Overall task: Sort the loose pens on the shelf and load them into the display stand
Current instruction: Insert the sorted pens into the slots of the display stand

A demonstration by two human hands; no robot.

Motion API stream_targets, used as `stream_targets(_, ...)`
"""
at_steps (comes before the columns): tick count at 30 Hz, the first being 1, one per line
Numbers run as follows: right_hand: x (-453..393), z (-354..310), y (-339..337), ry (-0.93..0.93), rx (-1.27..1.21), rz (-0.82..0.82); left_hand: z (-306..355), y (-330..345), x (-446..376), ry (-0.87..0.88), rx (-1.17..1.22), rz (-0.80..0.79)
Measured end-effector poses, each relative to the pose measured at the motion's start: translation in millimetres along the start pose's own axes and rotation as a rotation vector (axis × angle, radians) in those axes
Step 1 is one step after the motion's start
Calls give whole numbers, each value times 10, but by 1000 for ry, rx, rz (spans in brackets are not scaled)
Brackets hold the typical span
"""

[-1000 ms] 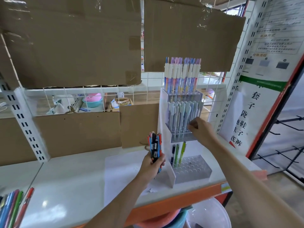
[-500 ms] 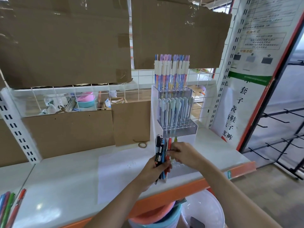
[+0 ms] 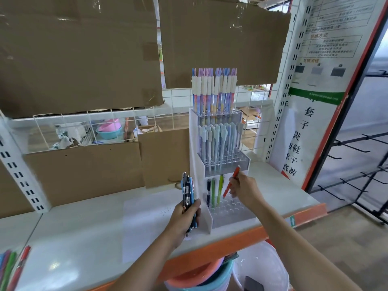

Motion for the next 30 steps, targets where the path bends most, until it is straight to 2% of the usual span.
stream_targets(6, -74, -110, 109, -75, 159, -8, 28, 15, -23, 53, -15, -19)
stream_targets(12, -145, 75, 297, -37, 347, -35, 73, 49, -7, 82, -20, -8)
stream_targets(19, -165, 156, 309, -24, 397, -29, 94, 75, 3, 71, 23, -41)
stream_targets(23, -143, 223, 227, 5, 337, -34, 103, 130, 7, 65, 65, -61)
stream_targets(27, 13, 260, 63, 1, 235, 31, 122, 169, 18, 76, 93, -52)
stream_targets(30, 219, 133, 47, -56, 53, -63, 120, 212, 9, 91, 66, -46)
Point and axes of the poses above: each hand's wrist, its own x-axis away from the middle knuckle, its own y-axis out of the palm, z = x × y, the point moved 4 cm from there along -x, towards the middle knuckle, and after that the axes turned 4 degrees about y, right-handed, at the moved point
